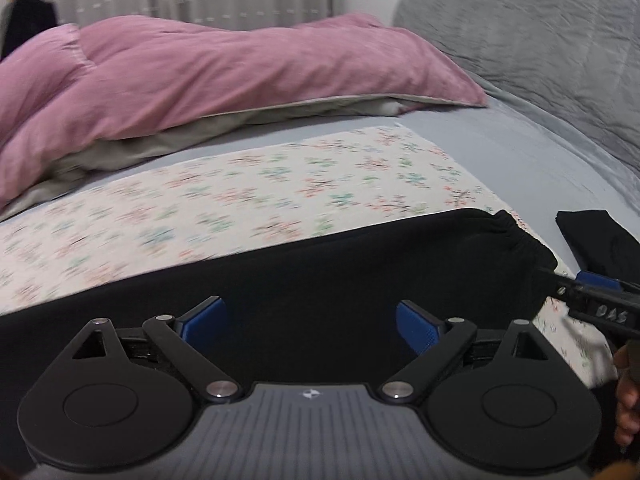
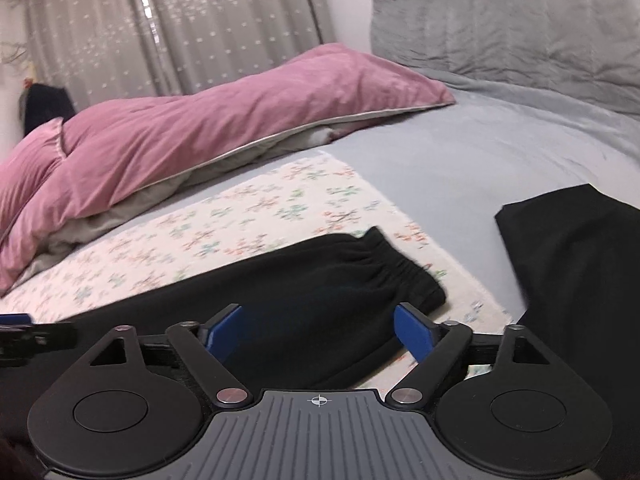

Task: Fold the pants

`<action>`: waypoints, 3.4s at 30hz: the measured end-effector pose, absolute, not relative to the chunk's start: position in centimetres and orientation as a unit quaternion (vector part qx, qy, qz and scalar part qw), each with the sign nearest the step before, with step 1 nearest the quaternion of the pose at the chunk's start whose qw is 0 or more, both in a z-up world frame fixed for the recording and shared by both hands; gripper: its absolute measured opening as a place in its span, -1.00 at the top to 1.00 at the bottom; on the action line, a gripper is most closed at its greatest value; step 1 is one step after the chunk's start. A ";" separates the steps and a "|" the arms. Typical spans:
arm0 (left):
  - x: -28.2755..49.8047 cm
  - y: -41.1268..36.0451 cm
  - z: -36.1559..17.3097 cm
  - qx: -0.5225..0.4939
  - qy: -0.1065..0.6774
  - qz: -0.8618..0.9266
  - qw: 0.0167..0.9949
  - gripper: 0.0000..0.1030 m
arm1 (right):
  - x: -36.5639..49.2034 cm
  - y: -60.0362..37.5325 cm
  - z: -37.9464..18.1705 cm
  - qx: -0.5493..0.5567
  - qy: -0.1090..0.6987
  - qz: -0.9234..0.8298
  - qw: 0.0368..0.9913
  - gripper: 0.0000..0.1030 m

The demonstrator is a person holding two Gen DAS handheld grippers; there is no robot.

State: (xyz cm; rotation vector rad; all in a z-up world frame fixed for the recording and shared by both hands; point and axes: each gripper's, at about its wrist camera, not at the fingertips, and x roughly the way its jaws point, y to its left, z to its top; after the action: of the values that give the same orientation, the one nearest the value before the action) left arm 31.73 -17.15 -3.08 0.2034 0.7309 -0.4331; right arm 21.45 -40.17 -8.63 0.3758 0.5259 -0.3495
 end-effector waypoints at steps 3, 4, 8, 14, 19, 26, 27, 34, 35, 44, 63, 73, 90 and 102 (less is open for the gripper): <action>29.2 -13.7 -1.5 0.085 0.349 -0.190 0.914 -1.00 | 21.0 -37.4 -8.0 0.151 0.265 -0.159 0.939 -0.69; 28.3 -12.5 -1.1 0.080 0.350 -0.182 0.915 -1.00 | 20.8 -36.6 -7.7 0.145 0.267 -0.156 0.940 -0.69; 25.7 -8.5 0.2 0.060 0.349 -0.157 0.922 -1.00 | 19.8 -32.8 -6.0 0.142 0.268 -0.123 0.945 -0.73; 22.9 -3.0 1.0 0.036 0.334 -0.109 0.935 -1.00 | 18.2 -27.5 -3.6 0.103 0.270 -0.086 0.953 -0.86; 22.6 1.1 0.0 0.002 0.338 -0.074 0.938 -1.00 | 18.0 -24.1 -2.5 0.064 0.276 -0.066 0.957 -0.91; 24.2 6.9 -2.1 -0.033 0.351 -0.043 0.935 -1.00 | 20.1 -20.2 -2.1 0.057 0.284 -0.049 0.956 -0.96; 24.6 7.8 -2.4 -0.038 0.351 -0.040 0.935 -1.00 | 20.4 -19.7 -2.2 0.058 0.287 -0.047 0.955 -0.96; 27.7 13.8 -5.1 -0.069 0.363 0.004 0.929 -1.00 | 24.3 -16.1 -2.6 0.055 0.307 -0.025 0.950 -0.97; 27.9 14.4 -5.3 -0.074 0.362 0.008 0.929 -1.00 | 25.0 -15.5 -2.6 0.053 0.309 -0.019 0.950 -0.97; 29.3 18.3 -6.5 -0.103 0.370 0.023 0.923 -1.00 | 33.6 -7.1 -3.8 -0.034 0.326 0.077 0.942 -0.97; 31.8 21.3 -8.1 -0.144 0.399 0.046 0.904 -1.00 | 48.9 6.7 -8.0 -0.253 0.343 0.208 0.880 -0.95; 31.8 21.8 -8.1 -0.161 0.400 0.043 0.901 -1.00 | 53.3 6.2 -10.9 -0.230 0.394 0.192 0.869 -0.81; 31.6 21.3 -8.3 -0.129 0.401 0.043 0.906 -1.00 | 50.5 5.9 -7.1 -0.158 0.413 0.217 0.870 0.85; 25.7 23.1 -6.3 -0.187 0.317 -0.026 0.929 -1.00 | 36.3 5.7 0.2 -0.134 0.340 0.231 0.902 0.86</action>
State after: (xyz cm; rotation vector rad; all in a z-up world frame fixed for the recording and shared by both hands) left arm 25.72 23.15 -6.25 -0.3833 0.6502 -0.0530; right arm 36.29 5.69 0.16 -0.2770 0.7026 0.4767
